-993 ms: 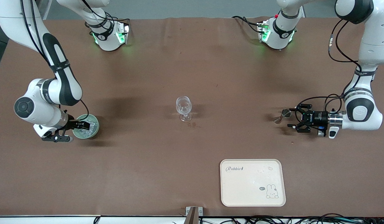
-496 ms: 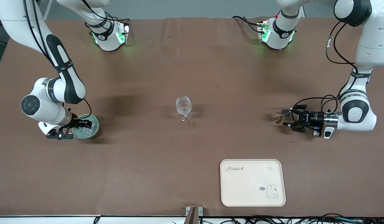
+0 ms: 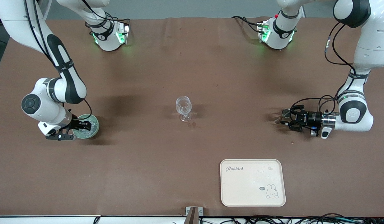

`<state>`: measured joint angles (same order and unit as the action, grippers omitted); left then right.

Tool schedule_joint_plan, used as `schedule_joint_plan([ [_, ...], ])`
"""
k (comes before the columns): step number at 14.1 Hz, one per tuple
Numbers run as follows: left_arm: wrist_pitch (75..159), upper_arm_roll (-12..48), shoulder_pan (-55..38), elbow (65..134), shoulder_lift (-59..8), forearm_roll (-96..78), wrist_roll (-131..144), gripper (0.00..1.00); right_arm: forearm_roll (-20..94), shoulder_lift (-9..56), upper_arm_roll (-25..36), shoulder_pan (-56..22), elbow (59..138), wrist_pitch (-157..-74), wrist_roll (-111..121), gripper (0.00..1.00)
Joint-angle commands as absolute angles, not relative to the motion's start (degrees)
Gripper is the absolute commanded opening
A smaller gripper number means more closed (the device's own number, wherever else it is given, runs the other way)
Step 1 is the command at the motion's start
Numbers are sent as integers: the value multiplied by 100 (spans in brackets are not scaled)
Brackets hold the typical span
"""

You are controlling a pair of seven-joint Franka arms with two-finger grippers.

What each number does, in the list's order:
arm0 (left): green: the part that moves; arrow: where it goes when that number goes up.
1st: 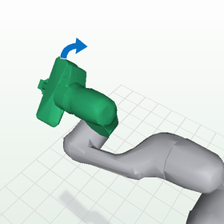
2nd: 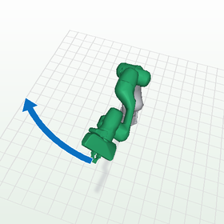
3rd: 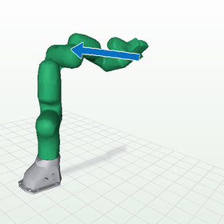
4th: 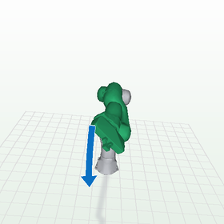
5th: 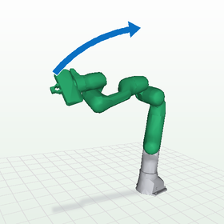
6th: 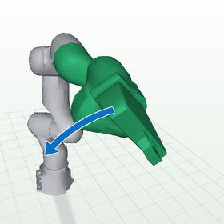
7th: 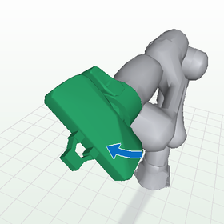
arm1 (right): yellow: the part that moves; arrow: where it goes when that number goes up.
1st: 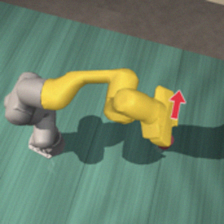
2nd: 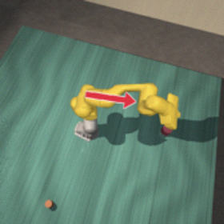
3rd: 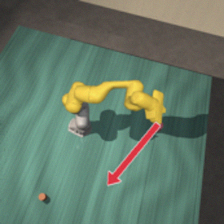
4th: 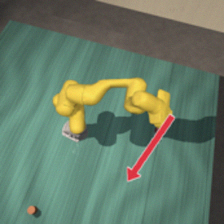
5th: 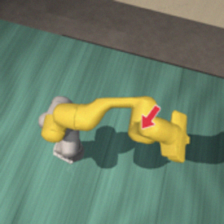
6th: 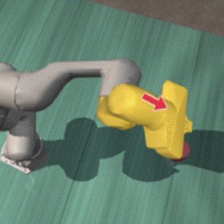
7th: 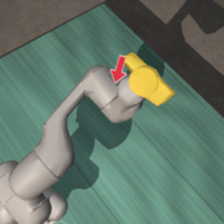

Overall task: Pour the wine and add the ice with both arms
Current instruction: 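Pinch an ice cube from the green bowl with the right gripper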

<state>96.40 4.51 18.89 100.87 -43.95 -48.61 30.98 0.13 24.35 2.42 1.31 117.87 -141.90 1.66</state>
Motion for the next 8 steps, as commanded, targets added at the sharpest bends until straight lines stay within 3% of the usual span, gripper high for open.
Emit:
schedule_joint_plan([
  [1, 9554, 492, 1916, 10055, -4482, -5001, 3006, 52, 105, 2399, 229, 158, 11935, -14326, 229, 62],
  [5, 9554, 483, 1925, 10055, -4482, -5001, 3006, 45, 105, 2408, 229, 290, 11936, -14300, 229, 58],
  [8, 9554, 483, 1934, 10046, -4482, -4992, 2997, 45, 105, 2408, 229, 273, 11927, -14300, 220, 34],
])
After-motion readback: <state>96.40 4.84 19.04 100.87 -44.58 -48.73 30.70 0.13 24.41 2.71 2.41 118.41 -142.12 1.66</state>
